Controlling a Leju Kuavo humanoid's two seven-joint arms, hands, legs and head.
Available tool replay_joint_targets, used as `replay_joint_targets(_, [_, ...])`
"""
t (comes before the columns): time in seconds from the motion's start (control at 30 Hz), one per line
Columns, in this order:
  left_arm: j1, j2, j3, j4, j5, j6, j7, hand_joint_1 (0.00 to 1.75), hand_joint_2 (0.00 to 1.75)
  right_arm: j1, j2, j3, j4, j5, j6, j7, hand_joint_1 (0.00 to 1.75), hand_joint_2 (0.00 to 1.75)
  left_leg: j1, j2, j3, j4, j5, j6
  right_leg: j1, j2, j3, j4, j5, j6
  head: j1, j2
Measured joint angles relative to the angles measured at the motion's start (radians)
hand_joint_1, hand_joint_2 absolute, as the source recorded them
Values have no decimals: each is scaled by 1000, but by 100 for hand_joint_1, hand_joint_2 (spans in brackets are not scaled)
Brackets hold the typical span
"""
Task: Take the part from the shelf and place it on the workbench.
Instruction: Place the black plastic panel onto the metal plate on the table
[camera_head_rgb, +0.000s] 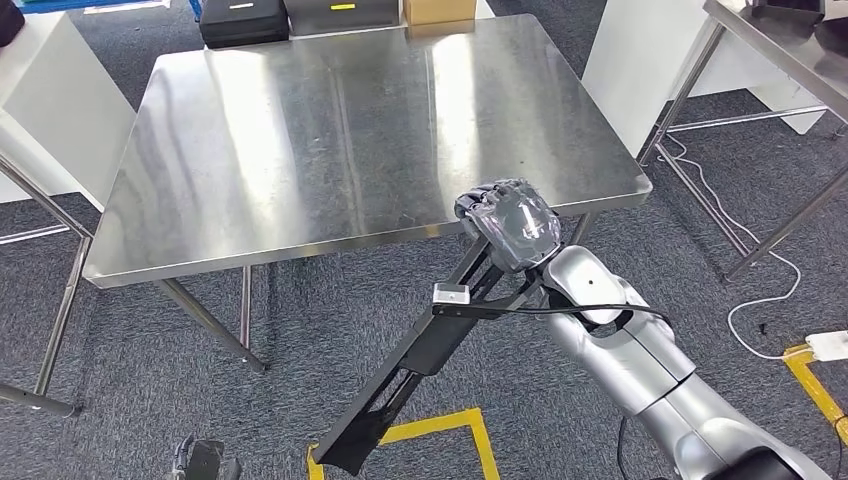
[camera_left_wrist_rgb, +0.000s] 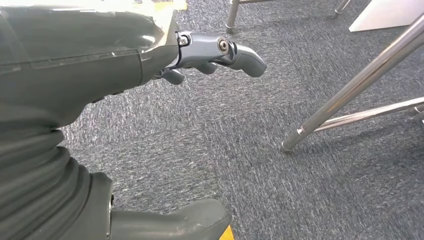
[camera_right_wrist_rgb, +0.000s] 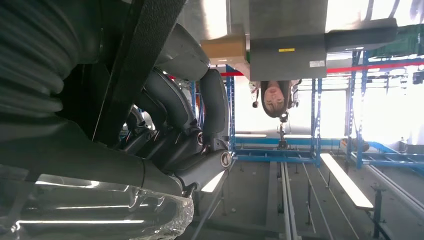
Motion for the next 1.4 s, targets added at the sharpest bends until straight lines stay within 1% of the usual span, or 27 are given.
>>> replay_joint_targets(0.03, [-1,0,0,0,0,0,0,0,175,1,0,0,0,0,0,0,162,175,1,2,21,-43,30,1,0,-1,1,0,0,0,0,0])
replay_joint_targets(0.1, [-4,1,0,0,-1,0,1,0,175,1,-1,-4,-1,-1,0,0,162,175,1,14,93,-185,94,6,4,-2,3,1,-2,3,0,0])
replay_joint_targets(0.13, [-7,1,-1,0,-2,0,2,0,175,0,-3,-6,-2,-1,1,0,162,175,-1,18,120,-239,111,10,7,-3,3,2,-3,5,1,0])
replay_joint_targets(0.17, [-9,2,-3,0,-3,0,3,0,175,-2,-5,-8,-2,-2,2,0,162,175,-4,20,134,-269,117,15,10,-5,2,1,-4,8,1,0])
replay_joint_targets(0.27, [-14,1,-9,0,-6,-1,5,0,175,-7,-14,-14,-3,-2,8,-1,162,175,-7,15,138,-282,120,32,12,-11,0,0,-6,21,2,0])
replay_joint_targets(0.3, [-16,-1,-11,0,-7,-1,6,0,175,-10,-18,-18,-3,-3,11,-3,162,175,-6,13,141,-287,124,40,13,-11,-7,14,-15,25,3,0])
replay_joint_targets(0.37, [-22,-4,-14,-1,-8,-1,7,0,175,-21,-27,-25,-3,-3,14,-7,162,175,-1,8,146,-295,130,52,12,-7,-48,99,-57,23,6,0])
replay_joint_targets(0.43, [-25,-6,-15,-1,-8,-1,8,0,175,-30,-36,-27,-3,-4,18,-11,162,175,-1,2,145,-296,130,56,9,-2,-111,232,-108,21,7,0])
replay_joint_targets(0.47, [-25,-7,-15,0,-8,-1,8,0,175,-32,-40,-27,-2,-4,20,-13,162,175,-1,-1,145,-295,130,56,7,-1,-134,278,-120,24,7,0])
replay_joint_targets(0.5, [-26,-8,-15,0,-8,-1,8,0,175,-34,-44,-27,-2,-4,23,-15,162,175,-1,-5,144,-295,130,56,6,-1,-142,292,-120,30,7,0])
replay_joint_targets(0.53, [-26,-9,-16,0,-8,-1,8,0,175,-37,-47,-27,-2,-5,27,-16,162,175,-1,-8,145,-294,130,55,4,-1,-130,267,-105,38,7,0])
replay_joint_targets(0.6, [-27,-10,-16,0,-8,-1,8,0,175,-51,-51,-28,-2,-9,36,-21,162,175,-2,-14,143,-290,127,50,-3,1,-70,142,-52,54,8,0])
replay_joint_targets(0.63, [-29,-11,-17,0,-8,-1,9,0,175,-65,-52,-27,-1,-15,45,-27,162,175,-4,-16,139,-283,124,44,-5,4,-42,81,-30,57,8,0])
replay_joint_targets(0.67, [-32,-10,-19,0,-8,-1,10,0,175,-80,-53,-26,1,-24,55,-35,162,175,-7,-18,134,-276,123,39,-6,6,-24,43,-17,55,7,0])
replay_joint_targets(0.7, [-34,-10,-20,0,-7,0,10,0,175,-95,-54,-25,3,-35,66,-43,162,175,-10,-20,128,-271,121,34,-6,9,-17,26,-13,51,6,0])
replay_joint_targets(0.8, [-36,-9,-23,0,-3,0,9,0,175,-127,-54,-22,12,-64,93,-59,162,175,-6,-21,121,-267,119,23,-8,9,-19,24,-11,37,4,0])
replay_joint_targets(0.87, [-36,-9,-24,0,0,0,8,0,175,-151,-50,-20,18,-77,103,-66,162,175,0,-12,105,-233,94,14,-11,8,-18,23,-8,24,1,0])
replay_joint_targets(0.9, [-37,-9,-25,0,0,0,7,0,175,-163,-48,-20,21,-81,106,-68,162,175,2,-7,84,-187,66,10,-11,7,-18,22,-8,17,0,0])
replay_joint_targets(0.97, [-37,-8,-25,0,1,0,6,0,175,-180,-46,-17,26,-85,108,-69,162,175,2,-1,21,-56,5,4,-6,6,-17,22,-9,9,-2,0])
replay_joint_targets(1.0, [-37,-8,-25,0,1,0,6,0,175,-183,-45,-15,29,-86,108,-69,162,175,2,-1,-6,-3,-12,3,-3,5,-17,23,-10,7,-2,0])
replay_joint_targets(1.03, [-37,-8,-26,0,2,1,6,0,175,-186,-45,-11,32,-85,108,-69,162,175,2,-1,-18,14,-7,4,-1,5,-16,23,-10,6,-2,0])
replay_joint_targets(1.07, [-37,-8,-26,0,4,3,5,0,175,-190,-44,-8,35,-83,108,-69,162,175,2,0,-10,-8,16,6,1,5,-15,23,-11,5,-1,0])
replay_joint_targets(1.13, [-37,-8,-26,0,9,7,3,0,175,-211,-41,-3,40,-80,108,-69,162,175,1,3,45,-128,88,15,4,5,-11,23,-13,3,-2,0])
replay_joint_targets(1.17, [-37,-8,-26,0,11,8,1,0,175,-222,-40,-2,42,-80,108,-69,162,175,1,5,71,-182,115,20,5,5,-9,23,-14,3,-2,0])
replay_joint_targets(1.23, [-38,-6,-26,0,12,10,-2,0,175,-255,-38,-1,46,-80,116,-70,162,175,-3,8,98,-237,128,25,9,5,-11,24,-15,5,-1,0])
replay_joint_targets(1.3, [-39,-6,-26,0,14,10,-5,0,175,-308,-37,1,54,-85,137,-78,162,175,-8,7,104,-256,125,24,17,5,-15,26,-18,6,0,0])
replay_joint_targets(1.4, [-37,-6,-27,0,16,11,-9,0,175,-390,-33,3,79,-117,171,-111,162,175,-17,-1,103,-261,130,24,19,0,-17,26,-18,9,0,0])
